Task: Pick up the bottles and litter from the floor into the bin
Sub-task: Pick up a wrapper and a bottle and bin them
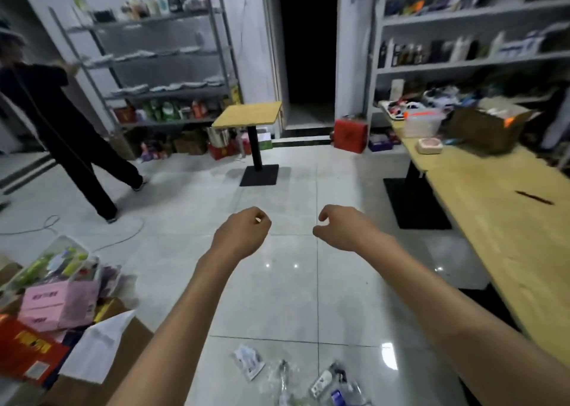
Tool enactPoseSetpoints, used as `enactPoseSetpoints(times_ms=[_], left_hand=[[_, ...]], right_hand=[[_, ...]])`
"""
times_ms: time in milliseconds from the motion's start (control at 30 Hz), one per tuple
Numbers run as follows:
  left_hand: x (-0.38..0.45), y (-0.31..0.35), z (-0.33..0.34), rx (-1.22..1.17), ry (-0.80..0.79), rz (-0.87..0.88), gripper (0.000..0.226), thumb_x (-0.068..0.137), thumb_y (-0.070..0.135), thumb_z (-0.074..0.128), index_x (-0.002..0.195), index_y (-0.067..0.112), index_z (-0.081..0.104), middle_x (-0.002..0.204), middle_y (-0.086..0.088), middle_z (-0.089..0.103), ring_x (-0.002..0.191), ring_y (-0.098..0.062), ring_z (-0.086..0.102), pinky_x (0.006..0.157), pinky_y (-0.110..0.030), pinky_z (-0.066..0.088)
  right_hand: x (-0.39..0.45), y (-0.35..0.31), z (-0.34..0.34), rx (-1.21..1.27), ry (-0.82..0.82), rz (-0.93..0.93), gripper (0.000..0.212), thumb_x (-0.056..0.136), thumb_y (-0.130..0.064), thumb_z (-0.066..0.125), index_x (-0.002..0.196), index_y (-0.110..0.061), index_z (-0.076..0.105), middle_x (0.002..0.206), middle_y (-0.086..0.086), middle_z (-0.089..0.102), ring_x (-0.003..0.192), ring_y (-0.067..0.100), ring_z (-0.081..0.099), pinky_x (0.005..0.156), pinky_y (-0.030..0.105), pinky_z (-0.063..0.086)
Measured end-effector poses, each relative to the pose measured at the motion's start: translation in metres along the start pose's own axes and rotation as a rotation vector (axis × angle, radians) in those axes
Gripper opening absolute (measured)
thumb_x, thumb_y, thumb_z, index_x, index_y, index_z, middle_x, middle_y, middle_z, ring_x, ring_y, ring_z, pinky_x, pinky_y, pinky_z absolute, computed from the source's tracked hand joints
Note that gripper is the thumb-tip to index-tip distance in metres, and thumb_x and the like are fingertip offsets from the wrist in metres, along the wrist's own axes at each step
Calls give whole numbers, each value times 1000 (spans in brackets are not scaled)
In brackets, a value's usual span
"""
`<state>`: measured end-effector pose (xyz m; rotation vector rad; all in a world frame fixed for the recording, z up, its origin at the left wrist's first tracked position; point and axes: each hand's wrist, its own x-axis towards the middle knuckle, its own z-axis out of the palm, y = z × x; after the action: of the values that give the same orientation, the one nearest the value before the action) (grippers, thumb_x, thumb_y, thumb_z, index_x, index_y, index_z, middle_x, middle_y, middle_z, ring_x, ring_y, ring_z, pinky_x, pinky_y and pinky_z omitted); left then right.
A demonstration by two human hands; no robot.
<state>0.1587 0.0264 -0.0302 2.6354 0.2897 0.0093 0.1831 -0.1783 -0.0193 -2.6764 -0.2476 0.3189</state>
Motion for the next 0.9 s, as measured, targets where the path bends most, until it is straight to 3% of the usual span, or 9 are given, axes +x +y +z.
enactPoseSetpoints(times_ms=[100, 300, 500, 600, 700, 833, 900], left_hand=[[0, 34, 24, 19, -41, 48, 27, 96, 37, 43, 115, 32, 62, 112, 10, 62, 96, -16, 60, 83, -32, 51], [9, 67, 52, 74, -64, 113, 30, 98, 36, 42, 118, 28, 63, 114, 6, 66, 97, -17, 61, 78, -30, 47], [24, 60, 66, 71, -135, 118, 68, 100, 60, 15, 114, 18, 66, 114, -2, 68, 107, -26, 60, 92, -39, 47], [31, 49, 73, 97, -99, 161, 60, 102, 55, 20, 112, 18, 66, 113, -1, 68, 104, -25, 59, 84, -35, 46], [42, 39, 74, 158, -67, 217, 39, 101, 42, 33, 112, 22, 65, 106, -1, 69, 90, -23, 58, 74, -32, 45], [61, 26, 75, 182, -91, 243, 30, 95, 31, 43, 115, 27, 64, 105, 1, 69, 86, -21, 60, 71, -29, 43], [72, 19, 79, 180, -101, 247, 30, 94, 29, 43, 115, 27, 64, 105, 2, 70, 87, -21, 62, 70, -29, 41]], right_hand=[[-11, 38, -26, 33, 71, 72, 47, 90, -40, 51, 133, -22, 52, 122, 0, 60, 85, 20, 57, 71, 28, 45], [-18, 73, -44, 56, 110, 116, 46, 90, -40, 53, 132, -21, 54, 124, 2, 60, 99, 22, 61, 72, 29, 45], [-8, 71, -19, 33, 100, 148, 35, 88, -37, 55, 114, -16, 63, 107, 4, 63, 76, 22, 61, 68, 32, 52], [-3, 74, 1, 41, 95, 183, 35, 88, -35, 54, 114, -14, 63, 105, 6, 65, 68, 21, 56, 65, 29, 48], [6, 76, 17, 43, 83, 225, 32, 89, -35, 54, 114, -17, 63, 102, 3, 63, 72, 23, 57, 67, 29, 48], [24, 77, 37, 62, 92, 288, 32, 88, -32, 54, 112, -14, 64, 106, 8, 65, 78, 26, 62, 74, 39, 57], [35, 75, 47, 70, 85, 306, 35, 87, -31, 54, 116, -13, 63, 108, 11, 65, 72, 26, 60, 73, 40, 56]])
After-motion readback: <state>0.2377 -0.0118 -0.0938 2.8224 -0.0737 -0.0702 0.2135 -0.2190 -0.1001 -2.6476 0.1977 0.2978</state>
